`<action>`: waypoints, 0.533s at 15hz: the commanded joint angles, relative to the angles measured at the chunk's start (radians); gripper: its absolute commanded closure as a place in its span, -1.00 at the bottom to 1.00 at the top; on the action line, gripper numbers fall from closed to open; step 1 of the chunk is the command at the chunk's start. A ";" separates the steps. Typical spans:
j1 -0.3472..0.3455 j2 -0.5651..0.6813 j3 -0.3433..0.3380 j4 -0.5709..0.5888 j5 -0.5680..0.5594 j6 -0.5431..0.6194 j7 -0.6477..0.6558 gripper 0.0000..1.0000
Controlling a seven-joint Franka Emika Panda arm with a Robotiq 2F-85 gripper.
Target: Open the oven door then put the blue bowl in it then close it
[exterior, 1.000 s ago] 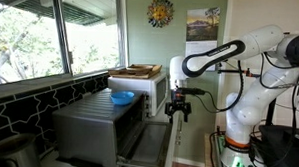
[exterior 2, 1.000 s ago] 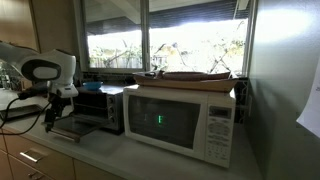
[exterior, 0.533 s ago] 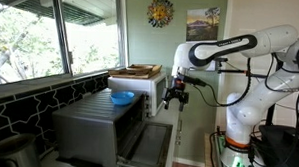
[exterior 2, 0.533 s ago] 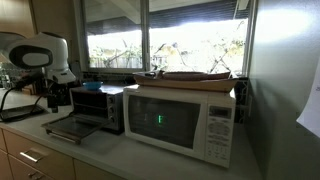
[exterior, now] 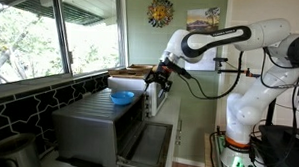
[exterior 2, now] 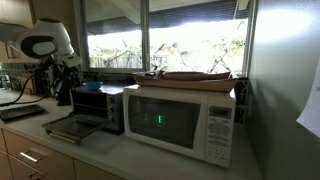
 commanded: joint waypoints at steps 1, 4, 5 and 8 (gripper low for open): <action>-0.026 0.177 0.018 0.122 -0.040 0.068 0.030 -1.00; -0.025 0.276 0.014 0.191 -0.070 0.091 0.041 -1.00; -0.023 0.306 0.012 0.214 -0.079 0.097 0.046 -0.89; -0.016 0.373 0.004 0.273 -0.103 0.094 0.063 -0.58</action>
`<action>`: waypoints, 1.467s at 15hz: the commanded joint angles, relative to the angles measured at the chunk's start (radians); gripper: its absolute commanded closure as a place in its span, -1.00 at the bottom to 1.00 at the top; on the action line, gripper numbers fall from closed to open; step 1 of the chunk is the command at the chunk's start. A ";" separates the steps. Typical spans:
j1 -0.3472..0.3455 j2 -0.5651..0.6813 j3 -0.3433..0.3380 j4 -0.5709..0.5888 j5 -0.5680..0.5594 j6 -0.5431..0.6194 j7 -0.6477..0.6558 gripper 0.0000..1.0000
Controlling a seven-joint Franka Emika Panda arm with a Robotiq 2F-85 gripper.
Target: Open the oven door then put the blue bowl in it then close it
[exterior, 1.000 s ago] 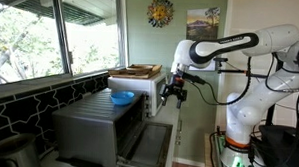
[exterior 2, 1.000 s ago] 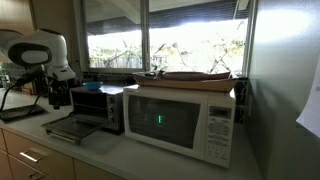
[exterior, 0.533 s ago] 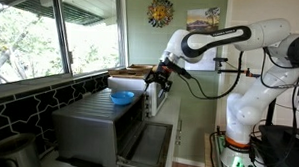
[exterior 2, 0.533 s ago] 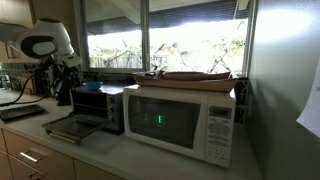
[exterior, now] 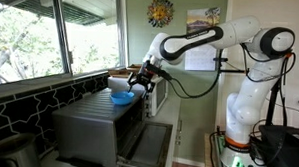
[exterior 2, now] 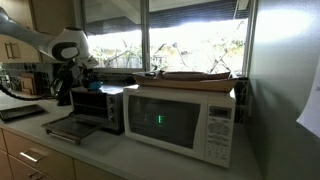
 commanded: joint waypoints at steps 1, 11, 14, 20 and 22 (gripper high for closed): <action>0.005 0.094 -0.006 0.086 -0.048 -0.003 0.053 -0.26; 0.030 0.086 -0.047 0.098 -0.030 -0.065 0.069 0.99; 0.035 0.058 -0.047 0.092 -0.035 -0.097 0.068 0.92; 0.080 -0.123 -0.050 0.033 -0.009 -0.329 0.016 0.91; 0.085 -0.192 -0.051 -0.006 -0.011 -0.411 0.007 0.91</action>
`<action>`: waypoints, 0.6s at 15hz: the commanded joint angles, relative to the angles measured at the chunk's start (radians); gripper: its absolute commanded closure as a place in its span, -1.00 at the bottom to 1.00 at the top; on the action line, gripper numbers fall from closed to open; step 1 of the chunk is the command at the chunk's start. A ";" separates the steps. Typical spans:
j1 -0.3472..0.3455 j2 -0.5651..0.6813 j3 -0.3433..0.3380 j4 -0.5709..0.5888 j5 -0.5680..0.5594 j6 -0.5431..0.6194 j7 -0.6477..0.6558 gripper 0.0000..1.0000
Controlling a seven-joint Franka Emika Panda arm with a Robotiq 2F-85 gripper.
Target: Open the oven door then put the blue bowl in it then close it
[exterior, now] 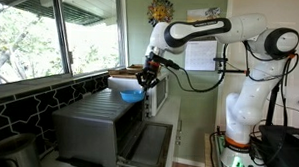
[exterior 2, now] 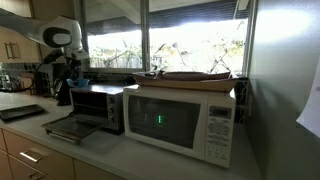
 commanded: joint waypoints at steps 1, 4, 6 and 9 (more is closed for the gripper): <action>0.021 -0.156 -0.018 -0.119 0.019 -0.116 -0.030 0.91; 0.001 -0.223 -0.001 -0.194 0.044 -0.135 0.026 0.93; -0.011 -0.242 0.009 -0.253 0.088 -0.098 0.078 0.95; -0.029 -0.237 0.041 -0.317 0.118 -0.047 0.175 0.95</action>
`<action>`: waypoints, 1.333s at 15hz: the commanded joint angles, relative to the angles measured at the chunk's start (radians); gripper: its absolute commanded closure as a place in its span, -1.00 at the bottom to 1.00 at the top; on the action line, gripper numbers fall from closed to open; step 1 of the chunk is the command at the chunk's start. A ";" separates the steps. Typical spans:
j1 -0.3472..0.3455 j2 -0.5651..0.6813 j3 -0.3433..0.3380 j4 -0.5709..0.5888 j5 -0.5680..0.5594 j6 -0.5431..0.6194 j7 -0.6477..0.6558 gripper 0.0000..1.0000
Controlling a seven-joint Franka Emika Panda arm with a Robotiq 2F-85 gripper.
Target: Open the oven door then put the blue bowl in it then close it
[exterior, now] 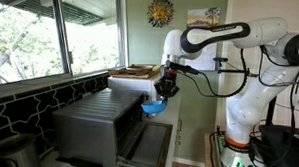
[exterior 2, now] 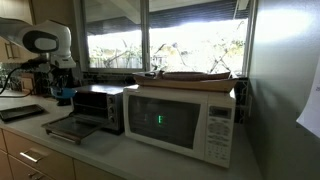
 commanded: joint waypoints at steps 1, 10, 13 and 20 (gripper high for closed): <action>-0.028 -0.024 0.046 -0.103 0.040 0.083 0.122 0.98; -0.007 0.015 0.041 -0.127 0.024 0.197 0.214 0.91; -0.037 0.024 0.055 -0.139 0.024 0.267 0.263 0.98; -0.039 0.121 0.083 -0.148 -0.020 0.464 0.344 0.98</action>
